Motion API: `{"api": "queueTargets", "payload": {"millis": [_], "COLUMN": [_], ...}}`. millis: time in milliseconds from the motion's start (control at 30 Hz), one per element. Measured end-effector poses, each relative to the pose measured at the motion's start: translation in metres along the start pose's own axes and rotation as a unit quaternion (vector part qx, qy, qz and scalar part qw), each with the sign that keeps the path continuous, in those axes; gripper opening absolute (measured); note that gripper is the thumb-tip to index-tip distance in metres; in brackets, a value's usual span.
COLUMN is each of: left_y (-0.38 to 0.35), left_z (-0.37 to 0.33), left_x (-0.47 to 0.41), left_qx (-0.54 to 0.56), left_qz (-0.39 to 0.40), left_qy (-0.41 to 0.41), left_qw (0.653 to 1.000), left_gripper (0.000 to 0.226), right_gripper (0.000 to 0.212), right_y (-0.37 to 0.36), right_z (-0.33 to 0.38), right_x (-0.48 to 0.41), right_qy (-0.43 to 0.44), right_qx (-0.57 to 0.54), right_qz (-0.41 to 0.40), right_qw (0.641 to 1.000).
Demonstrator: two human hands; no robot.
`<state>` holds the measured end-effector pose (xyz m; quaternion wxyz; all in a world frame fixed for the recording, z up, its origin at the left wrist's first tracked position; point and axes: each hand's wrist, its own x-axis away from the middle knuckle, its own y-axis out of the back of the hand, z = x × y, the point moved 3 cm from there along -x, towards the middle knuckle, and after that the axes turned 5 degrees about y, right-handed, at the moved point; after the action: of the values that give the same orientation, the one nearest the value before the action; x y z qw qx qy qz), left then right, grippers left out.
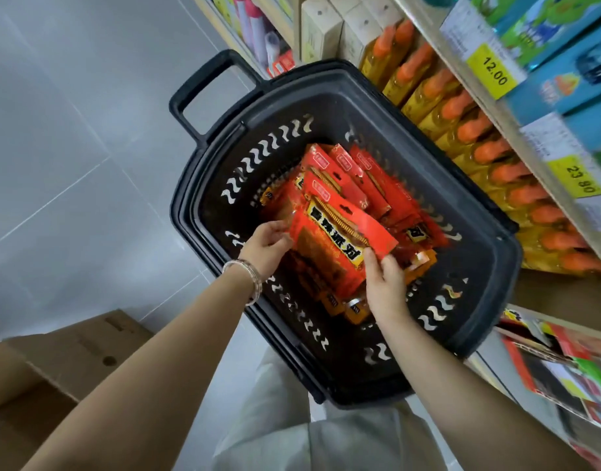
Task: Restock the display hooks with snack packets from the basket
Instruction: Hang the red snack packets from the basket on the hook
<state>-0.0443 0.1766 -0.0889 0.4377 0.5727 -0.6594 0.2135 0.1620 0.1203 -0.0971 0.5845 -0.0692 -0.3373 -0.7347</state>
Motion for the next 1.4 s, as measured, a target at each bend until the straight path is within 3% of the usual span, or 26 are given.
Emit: {"api": "queueTargets", "payload": {"millis": [100, 167, 300, 400, 567, 700, 800, 900, 1067, 1200, 1333, 1400], "left_y": [-0.002, -0.002, 0.007, 0.018, 0.017, 0.010, 0.012, 0.016, 0.018, 0.010, -0.003, -0.005], "left_z": [-0.002, -0.005, -0.009, -0.008, -0.002, -0.003, -0.002, -0.004, -0.007, -0.007, -0.016, -0.023], "left_x": [0.002, 0.003, 0.004, 0.004, 0.000, -0.005, -0.004, 0.000, 0.016, 0.045, 0.087, 0.099], "left_qx": [-0.001, 0.011, 0.020, -0.025, 0.005, 0.039, 0.023, 0.011, 0.023, -0.053, -0.103, -0.099], "left_qz": [0.027, 0.049, 0.090, 0.034, -0.085, -0.111, -0.112, -0.121, -0.114, -0.063, -0.020, -0.016], "left_qy": [-0.018, -0.063, -0.053, -0.076, -0.047, -0.041, -0.040, -0.056, -0.064, -0.092, -0.151, -0.166], "left_qw": [0.999, 0.997, 0.994, 0.996, 0.995, 0.992, 0.993, 0.991, 0.991, 0.992, 0.983, 0.981], "left_gripper": [0.084, 0.096, 0.063, 0.034, 0.034, 0.029, 0.025, 0.027, 0.015, 0.017, 0.016, 0.016], "right_gripper": [0.020, 0.021, 0.019, 0.046, 0.031, 0.026, 0.014, 0.025, 0.038, 0.043, 0.018, 0.022], "right_y": [0.007, 0.004, -0.006, -0.011, -0.021, -0.035, -0.040, -0.033, 0.009, 0.046, 0.079, 0.090], "right_z": [0.018, 0.026, 0.027, 0.020, 0.000, -0.018, -0.024, -0.026, -0.036, -0.024, -0.004, 0.008], "right_x": [0.013, 0.017, 0.005, -0.029, -0.097, -0.130, -0.133, -0.113, -0.046, 0.015, 0.076, 0.099], "right_qy": [-0.004, -0.008, -0.071, -0.111, -0.171, -0.160, -0.172, -0.192, -0.136, -0.075, 0.010, 0.062], "right_qx": [-0.066, -0.071, -0.111, -0.126, -0.166, -0.117, -0.139, -0.178, -0.121, -0.094, -0.080, -0.064], "right_qz": [0.058, 0.101, 0.138, 0.097, 0.008, 0.035, 0.027, 0.019, -0.050, -0.111, -0.176, -0.204], "right_qw": [0.996, 0.992, 0.982, 0.981, 0.971, 0.980, 0.975, 0.965, 0.982, 0.987, 0.981, 0.975]}}
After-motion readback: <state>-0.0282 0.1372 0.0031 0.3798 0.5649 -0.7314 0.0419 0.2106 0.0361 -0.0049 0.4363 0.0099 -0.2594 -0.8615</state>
